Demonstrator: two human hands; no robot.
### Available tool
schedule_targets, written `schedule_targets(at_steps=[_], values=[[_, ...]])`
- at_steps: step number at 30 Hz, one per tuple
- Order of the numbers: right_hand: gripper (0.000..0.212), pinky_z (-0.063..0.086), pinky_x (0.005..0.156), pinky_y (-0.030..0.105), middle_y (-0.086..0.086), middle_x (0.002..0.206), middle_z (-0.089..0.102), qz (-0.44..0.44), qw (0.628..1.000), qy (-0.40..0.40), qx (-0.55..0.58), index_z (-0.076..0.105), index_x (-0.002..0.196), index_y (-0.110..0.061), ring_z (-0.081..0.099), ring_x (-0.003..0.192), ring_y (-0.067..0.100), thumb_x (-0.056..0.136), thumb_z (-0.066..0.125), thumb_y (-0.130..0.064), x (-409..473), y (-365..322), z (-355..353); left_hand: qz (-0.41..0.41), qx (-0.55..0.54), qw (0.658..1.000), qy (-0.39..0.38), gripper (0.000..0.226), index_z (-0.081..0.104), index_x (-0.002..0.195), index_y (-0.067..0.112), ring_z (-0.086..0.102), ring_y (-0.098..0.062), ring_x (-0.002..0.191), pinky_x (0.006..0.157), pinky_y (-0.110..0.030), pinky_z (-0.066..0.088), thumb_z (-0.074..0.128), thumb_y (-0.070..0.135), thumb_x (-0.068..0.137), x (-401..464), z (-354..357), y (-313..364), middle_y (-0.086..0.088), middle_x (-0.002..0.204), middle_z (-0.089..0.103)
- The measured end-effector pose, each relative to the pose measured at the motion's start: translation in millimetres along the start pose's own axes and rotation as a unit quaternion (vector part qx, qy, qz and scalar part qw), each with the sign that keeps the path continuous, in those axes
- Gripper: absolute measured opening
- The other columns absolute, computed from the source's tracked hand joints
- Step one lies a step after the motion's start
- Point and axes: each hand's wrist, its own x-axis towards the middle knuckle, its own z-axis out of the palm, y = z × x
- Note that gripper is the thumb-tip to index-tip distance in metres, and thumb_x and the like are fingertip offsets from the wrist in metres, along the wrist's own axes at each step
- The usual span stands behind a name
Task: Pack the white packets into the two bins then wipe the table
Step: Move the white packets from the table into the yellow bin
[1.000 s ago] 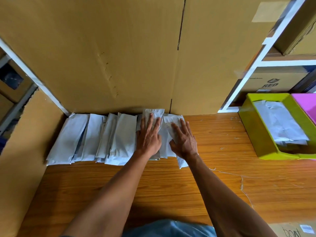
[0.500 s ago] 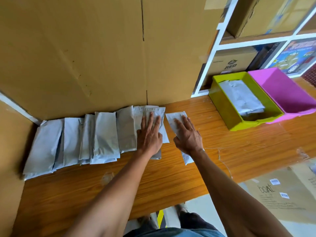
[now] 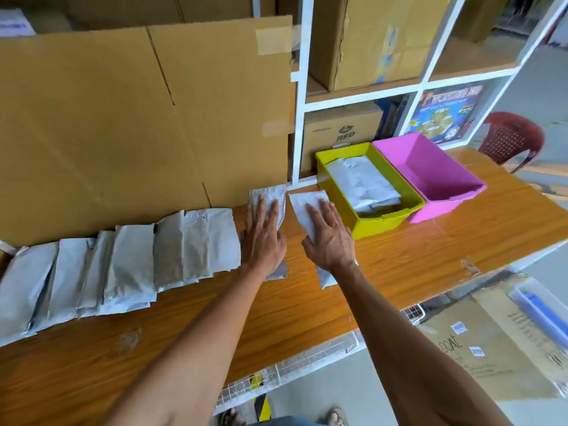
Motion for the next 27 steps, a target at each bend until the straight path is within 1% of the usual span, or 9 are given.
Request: schedule_targets(at_steps=[2, 5, 7, 11, 16, 20, 24, 27], values=[[0.089, 0.042, 0.113, 0.061, -0.002, 0.176, 0.012, 0.002, 1.0, 0.006, 0.003, 0.024, 0.165, -0.035, 0.009, 0.163, 0.023, 0.082, 0.051, -0.053, -2, 26, -19, -0.003, -0.005, 1.0, 0.007, 0.078, 0.008, 0.17, 0.034, -0.005, -0.03, 0.163, 0.126, -0.057, 0.027, 0.044, 0.031, 0.101, 3, 8, 33, 0.004, 0.178, -0.009], [0.089, 0.038, 0.114, 0.064, -0.002, 0.176, 0.01, 0.008, 1.0, 0.011, 0.005, 0.023, 0.165, -0.035, 0.009, 0.163, 0.023, 0.084, 0.058, -0.048, -6, 68, -45, -0.014, -0.02, 1.0, -0.001, 0.079, 0.008, 0.17, 0.035, -0.002, -0.03, 0.163, 0.123, -0.057, 0.031, 0.048, 0.031, 0.102, 7, 24, 87, 0.006, 0.178, -0.01], [0.089, 0.039, 0.113, 0.064, -0.001, 0.176, 0.01, 0.014, 1.0, 0.018, 0.001, 0.023, 0.165, -0.034, 0.008, 0.163, 0.023, 0.086, 0.061, -0.047, -9, 90, -56, -0.014, -0.021, 1.0, -0.009, 0.078, 0.007, 0.169, 0.037, -0.003, -0.03, 0.163, 0.122, -0.057, 0.031, 0.047, 0.031, 0.103, 8, 33, 117, 0.007, 0.177, -0.012], [0.087, 0.041, 0.11, 0.063, 0.001, 0.176, 0.01, 0.027, 0.999, 0.027, -0.006, 0.024, 0.165, -0.032, 0.007, 0.163, 0.024, 0.09, 0.064, -0.046, -12, 130, -74, -0.009, -0.025, 0.999, -0.019, 0.075, 0.007, 0.169, 0.039, -0.004, -0.03, 0.164, 0.124, -0.057, 0.026, 0.044, 0.032, 0.104, 12, 52, 162, 0.008, 0.177, -0.014], [0.088, 0.04, 0.112, 0.064, 0.003, 0.176, 0.013, 0.049, 0.998, 0.025, 0.003, 0.025, 0.165, -0.031, 0.01, 0.162, 0.026, 0.088, 0.065, -0.043, 3, 164, -86, 0.001, -0.013, 1.0, -0.023, 0.074, 0.008, 0.169, 0.038, -0.003, -0.031, 0.163, 0.124, -0.056, 0.028, 0.043, 0.033, 0.104, 35, 69, 191, 0.005, 0.177, -0.013], [0.086, 0.042, 0.112, 0.065, 0.004, 0.175, 0.014, 0.047, 0.998, 0.028, 0.001, 0.024, 0.164, -0.031, 0.011, 0.162, 0.027, 0.088, 0.061, -0.047, 28, 187, -86, 0.002, -0.013, 1.0, -0.015, 0.074, 0.01, 0.169, 0.036, -0.004, -0.03, 0.163, 0.127, -0.054, 0.022, 0.045, 0.031, 0.104, 66, 77, 205, 0.003, 0.178, -0.012], [0.084, 0.042, 0.113, 0.06, 0.004, 0.175, 0.016, 0.05, 0.998, 0.028, -0.012, 0.026, 0.165, -0.032, 0.013, 0.162, 0.026, 0.091, 0.061, -0.049, 61, 200, -85, -0.017, -0.025, 1.0, -0.005, 0.075, 0.01, 0.169, 0.036, 0.002, -0.033, 0.163, 0.127, -0.054, 0.022, 0.044, 0.03, 0.103, 103, 89, 215, 0.002, 0.178, -0.009], [0.085, 0.039, 0.117, 0.057, 0.002, 0.176, 0.014, 0.043, 0.999, 0.019, -0.021, 0.024, 0.165, -0.033, 0.013, 0.162, 0.025, 0.09, 0.06, -0.049, 94, 207, -85, -0.029, -0.028, 0.999, -0.004, 0.075, 0.009, 0.169, 0.036, 0.002, -0.033, 0.163, 0.127, -0.055, 0.024, 0.045, 0.031, 0.104, 130, 97, 220, 0.002, 0.178, -0.01]])
